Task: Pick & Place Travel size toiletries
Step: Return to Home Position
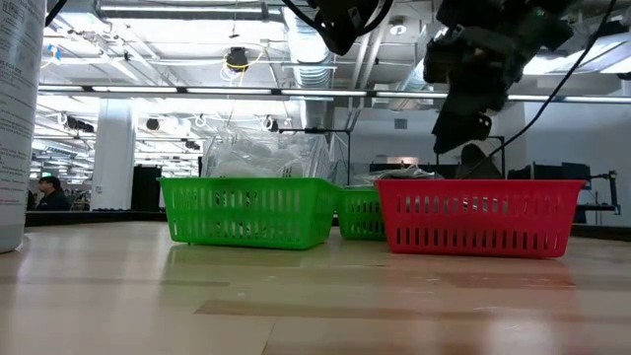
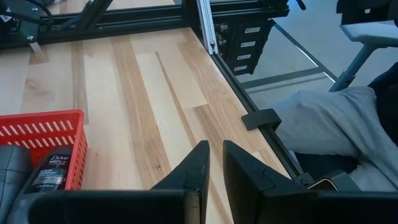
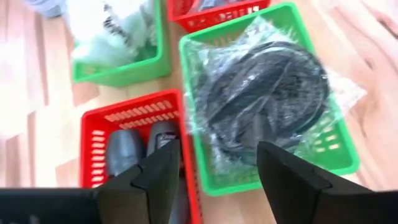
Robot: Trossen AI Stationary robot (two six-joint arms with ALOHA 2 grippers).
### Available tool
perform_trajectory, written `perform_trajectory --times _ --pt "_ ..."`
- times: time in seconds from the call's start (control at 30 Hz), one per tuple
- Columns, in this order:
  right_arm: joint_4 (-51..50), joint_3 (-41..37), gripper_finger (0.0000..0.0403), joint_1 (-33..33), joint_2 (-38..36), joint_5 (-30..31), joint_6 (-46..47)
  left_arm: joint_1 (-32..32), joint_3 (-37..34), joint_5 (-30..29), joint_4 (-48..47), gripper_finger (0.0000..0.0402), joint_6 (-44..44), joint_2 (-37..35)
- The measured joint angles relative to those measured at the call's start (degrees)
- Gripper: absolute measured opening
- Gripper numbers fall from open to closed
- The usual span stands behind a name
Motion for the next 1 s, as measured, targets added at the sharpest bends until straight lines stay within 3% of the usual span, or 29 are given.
perform_trajectory --times 0.23,0.47,0.57,0.77,1.0 --pt "-3.99 -0.02 0.02 3.79 -3.18 0.05 0.3 0.0 -0.02 0.11 -2.39 0.0037 0.17 -0.96" --pt "-1.85 -0.03 0.0192 8.18 -8.03 1.79 4.12 0.0 -2.76 -0.57 -9.51 0.0037 2.86 -10.2" --pt "-0.86 -0.45 0.0191 12.06 -10.44 6.95 2.95 0.0 -8.57 -3.44 -9.23 0.0037 3.25 -17.19" --pt "-0.46 -2.2 0.0196 19.67 -15.33 19.38 2.57 0.0 -21.76 -17.44 -4.15 0.0037 1.27 -33.31" --pt "0.76 -5.08 0.0198 27.79 -20.64 32.45 -0.39 0.57 -33.11 -18.95 1.09 0.0037 2.61 -50.9"
